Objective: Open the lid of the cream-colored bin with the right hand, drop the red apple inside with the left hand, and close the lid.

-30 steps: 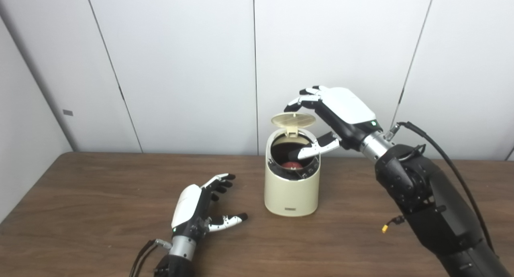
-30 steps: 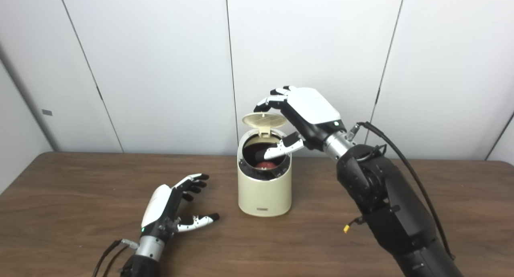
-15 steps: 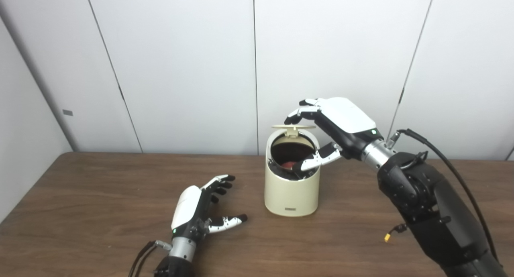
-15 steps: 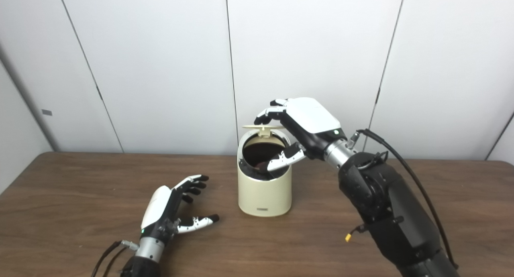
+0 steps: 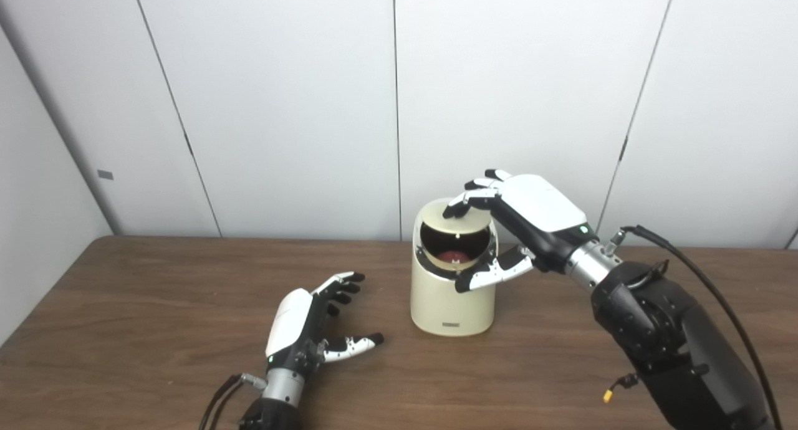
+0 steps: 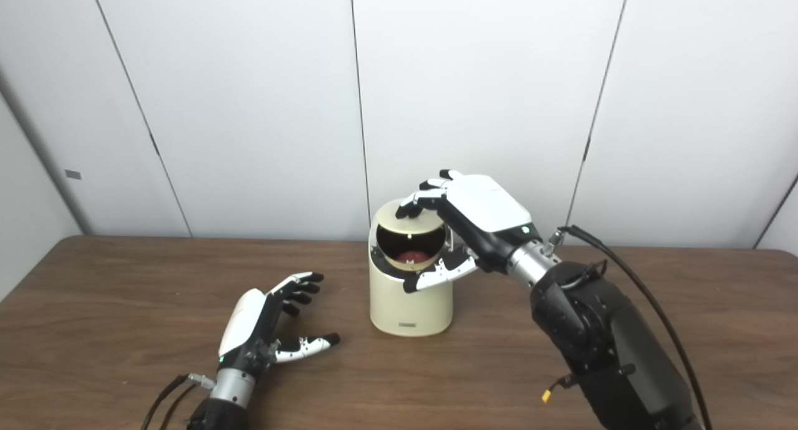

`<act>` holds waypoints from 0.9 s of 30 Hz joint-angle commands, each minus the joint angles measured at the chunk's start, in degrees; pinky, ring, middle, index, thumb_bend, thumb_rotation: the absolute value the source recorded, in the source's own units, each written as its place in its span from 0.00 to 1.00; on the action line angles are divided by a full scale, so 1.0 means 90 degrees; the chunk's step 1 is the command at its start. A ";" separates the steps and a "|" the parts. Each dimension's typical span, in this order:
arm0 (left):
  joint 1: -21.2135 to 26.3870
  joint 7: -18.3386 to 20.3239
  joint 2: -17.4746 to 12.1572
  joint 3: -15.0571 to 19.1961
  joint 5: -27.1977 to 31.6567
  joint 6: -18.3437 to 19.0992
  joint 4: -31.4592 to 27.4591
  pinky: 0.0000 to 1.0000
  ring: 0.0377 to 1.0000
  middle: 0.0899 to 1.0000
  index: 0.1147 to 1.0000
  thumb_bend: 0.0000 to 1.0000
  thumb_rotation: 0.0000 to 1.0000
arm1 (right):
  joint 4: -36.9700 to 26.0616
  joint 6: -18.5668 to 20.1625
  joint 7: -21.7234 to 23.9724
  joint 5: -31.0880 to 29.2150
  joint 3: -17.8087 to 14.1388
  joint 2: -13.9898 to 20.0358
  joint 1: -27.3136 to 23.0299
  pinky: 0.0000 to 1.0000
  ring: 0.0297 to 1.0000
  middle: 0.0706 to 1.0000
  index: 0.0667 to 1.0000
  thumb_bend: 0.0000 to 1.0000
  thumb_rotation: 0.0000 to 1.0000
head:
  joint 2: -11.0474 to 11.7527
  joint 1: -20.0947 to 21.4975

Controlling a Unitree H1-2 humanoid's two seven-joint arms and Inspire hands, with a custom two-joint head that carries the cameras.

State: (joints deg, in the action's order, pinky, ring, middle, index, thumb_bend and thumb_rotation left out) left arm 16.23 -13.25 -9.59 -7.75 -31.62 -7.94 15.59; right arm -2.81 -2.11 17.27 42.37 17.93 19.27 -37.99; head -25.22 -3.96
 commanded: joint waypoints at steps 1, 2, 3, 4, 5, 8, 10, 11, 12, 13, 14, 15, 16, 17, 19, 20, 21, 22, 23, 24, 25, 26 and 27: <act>-0.0049 -0.0048 -0.0024 -0.0025 0.0000 -0.0044 -0.0073 0.61 0.69 0.72 0.77 0.75 0.13 | -0.0195 -0.0167 -0.0114 -0.0045 -0.0068 0.0075 -0.0190 0.96 0.87 0.68 0.68 0.71 0.41 | -0.0003 -0.0006; -0.0045 -0.0054 -0.0027 -0.0025 0.0002 -0.0059 -0.0059 0.61 0.69 0.72 0.77 0.75 0.13 | -0.0202 -0.0176 -0.0098 -0.0052 -0.0071 0.0074 -0.0163 0.96 0.87 0.68 0.68 0.70 0.41 | -0.0003 -0.0006; -0.0042 -0.0061 -0.0031 -0.0027 0.0000 -0.0074 -0.0049 0.61 0.69 0.72 0.76 0.75 0.12 | -0.0211 -0.0181 -0.0086 -0.0060 -0.0075 0.0071 -0.0138 0.96 0.87 0.68 0.68 0.70 0.41 | -0.0003 -0.0006; -0.0042 -0.0065 -0.0030 -0.0027 -0.0008 -0.0064 -0.0051 0.61 0.69 0.72 0.76 0.75 0.12 | -0.0223 -0.0190 -0.0078 -0.0063 -0.0072 0.0069 -0.0109 0.96 0.87 0.69 0.68 0.70 0.41 | -0.0003 -0.0006; -0.0042 -0.0063 -0.0032 -0.0026 -0.0011 -0.0058 -0.0061 0.60 0.69 0.72 0.76 0.75 0.12 | -0.0234 -0.0185 -0.0063 -0.0068 -0.0069 0.0065 -0.0088 0.96 0.87 0.69 0.68 0.70 0.41 | -0.0037 -0.0021; -0.0046 -0.0065 -0.0037 -0.0032 -0.0044 -0.0033 -0.0099 0.60 0.68 0.72 0.76 0.74 0.12 | -0.0241 -0.0193 -0.0050 -0.0093 -0.0062 0.0054 -0.0039 0.96 0.88 0.69 0.68 0.69 0.43 | -0.0049 -0.0021; -0.0044 -0.0065 -0.0033 -0.0034 -0.0050 -0.0017 -0.0105 0.60 0.68 0.72 0.76 0.74 0.12 | -0.0244 -0.0206 -0.0050 -0.0113 -0.0056 0.0044 -0.0015 0.96 0.88 0.69 0.68 0.69 0.43 | -0.0049 -0.0021; -0.0041 -0.0070 -0.0031 -0.0034 -0.0050 -0.0017 -0.0101 0.60 0.68 0.72 0.76 0.74 0.12 | -0.0251 -0.0201 -0.0046 -0.0111 -0.0049 0.0039 -0.0005 0.95 0.88 0.69 0.68 0.69 0.43 | -0.0049 -0.0021; -0.0037 -0.0073 -0.0030 -0.0035 -0.0052 -0.0015 -0.0097 0.59 0.68 0.72 0.76 0.75 0.12 | -0.0260 -0.0192 -0.0040 -0.0097 -0.0041 0.0035 0.0004 0.95 0.88 0.69 0.68 0.68 0.43 | -0.0049 -0.0021; -0.0034 -0.0074 -0.0030 -0.0038 -0.0057 -0.0010 -0.0096 0.59 0.68 0.72 0.76 0.75 0.12 | -0.0279 -0.0169 -0.0023 -0.0072 -0.0030 0.0033 0.0010 0.95 0.88 0.69 0.68 0.68 0.43 | -0.0049 -0.0021; -0.0038 -0.0061 -0.0028 -0.0036 -0.0050 0.0005 -0.0114 0.59 0.68 0.72 0.76 0.75 0.12 | -0.0304 -0.0148 -0.0008 -0.0045 -0.0020 0.0032 0.0019 0.95 0.88 0.70 0.68 0.68 0.44 | -0.0069 -0.0021; -0.0039 -0.0060 -0.0030 -0.0037 -0.0047 0.0000 -0.0116 0.60 0.68 0.72 0.76 0.75 0.12 | -0.0329 -0.0125 0.0012 -0.0023 -0.0012 0.0031 0.0028 0.95 0.88 0.70 0.68 0.68 0.44 | -0.0069 -0.0021; -0.0039 -0.0063 -0.0031 -0.0037 -0.0049 -0.0003 -0.0115 0.60 0.68 0.72 0.76 0.75 0.12 | -0.0331 -0.0143 0.0005 -0.0019 -0.0007 0.0030 0.0036 0.95 0.88 0.70 0.69 0.68 0.44 | -0.0069 -0.0021; -0.0039 -0.0064 -0.0032 -0.0038 -0.0049 -0.0004 -0.0113 0.59 0.68 0.72 0.76 0.75 0.12 | -0.0319 -0.0175 -0.0012 -0.0023 -0.0006 0.0029 0.0043 0.95 0.88 0.70 0.68 0.68 0.44 | -0.0069 -0.0021; -0.0035 -0.0080 -0.0027 -0.0038 -0.0056 -0.0008 -0.0103 0.59 0.68 0.72 0.76 0.75 0.13 | -0.0283 -0.0236 -0.0041 -0.0028 0.0002 0.0030 0.0057 0.95 0.88 0.69 0.68 0.68 0.45 | -0.0069 -0.0021; -0.0038 -0.0085 -0.0027 -0.0040 -0.0063 -0.0009 -0.0113 0.59 0.67 0.72 0.76 0.75 0.13 | -0.0283 -0.0255 -0.0044 -0.0032 0.0004 0.0035 0.0068 0.94 0.87 0.69 0.68 0.68 0.45 | -0.0111 -0.0034; -0.0041 -0.0088 -0.0028 -0.0042 -0.0068 -0.0011 -0.0122 0.59 0.67 0.72 0.76 0.75 0.13 | -0.0285 -0.0265 -0.0043 -0.0035 0.0005 0.0037 0.0075 0.94 0.87 0.69 0.68 0.68 0.45 | -0.0111 -0.0034; -0.0044 -0.0084 -0.0028 -0.0042 -0.0067 -0.0006 -0.0136 0.59 0.67 0.72 0.76 0.75 0.13 | -0.0291 -0.0270 -0.0041 -0.0037 0.0005 0.0038 0.0081 0.94 0.87 0.69 0.68 0.68 0.45 | -0.0127 -0.0034; -0.0050 -0.0064 -0.0029 -0.0040 -0.0056 0.0011 -0.0155 0.59 0.67 0.72 0.76 0.75 0.13 | -0.0284 -0.0284 -0.0045 -0.0042 0.0007 0.0040 0.0088 0.94 0.87 0.69 0.68 0.68 0.45 | -0.0137 -0.0032; -0.0054 -0.0051 -0.0028 -0.0038 -0.0050 0.0027 -0.0169 0.59 0.68 0.72 0.76 0.75 0.14 | -0.0274 -0.0288 -0.0041 -0.0044 0.0009 0.0040 0.0097 0.94 0.87 0.69 0.68 0.68 0.45 | -0.0137 -0.0032; -0.0058 -0.0041 -0.0029 -0.0039 -0.0051 0.0042 -0.0185 0.60 0.68 0.72 0.76 0.74 0.14 | -0.0273 -0.0282 -0.0027 -0.0042 0.0013 0.0041 0.0109 0.94 0.87 0.69 0.68 0.68 0.45 | -0.0143 -0.0028; -0.0065 -0.0030 -0.0029 -0.0041 -0.0057 0.0063 -0.0208 0.60 0.68 0.72 0.76 0.74 0.14 | -0.0279 -0.0273 -0.0010 -0.0042 0.0016 0.0040 0.0124 0.94 0.87 0.69 0.68 0.68 0.45 | -0.0156 -0.0030; -0.0072 -0.0016 -0.0029 -0.0041 -0.0060 0.0089 -0.0236 0.60 0.68 0.73 0.76 0.74 0.14 | -0.0288 -0.0265 0.0008 -0.0044 0.0019 0.0041 0.0137 0.94 0.87 0.69 0.68 0.68 0.44 | -0.0173 -0.0031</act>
State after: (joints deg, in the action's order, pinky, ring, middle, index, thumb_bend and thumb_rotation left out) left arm 15.92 -13.20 -9.60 -7.89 -31.69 -7.43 15.03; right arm -3.94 -3.31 17.96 42.11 18.39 19.21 -35.24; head -26.72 -4.22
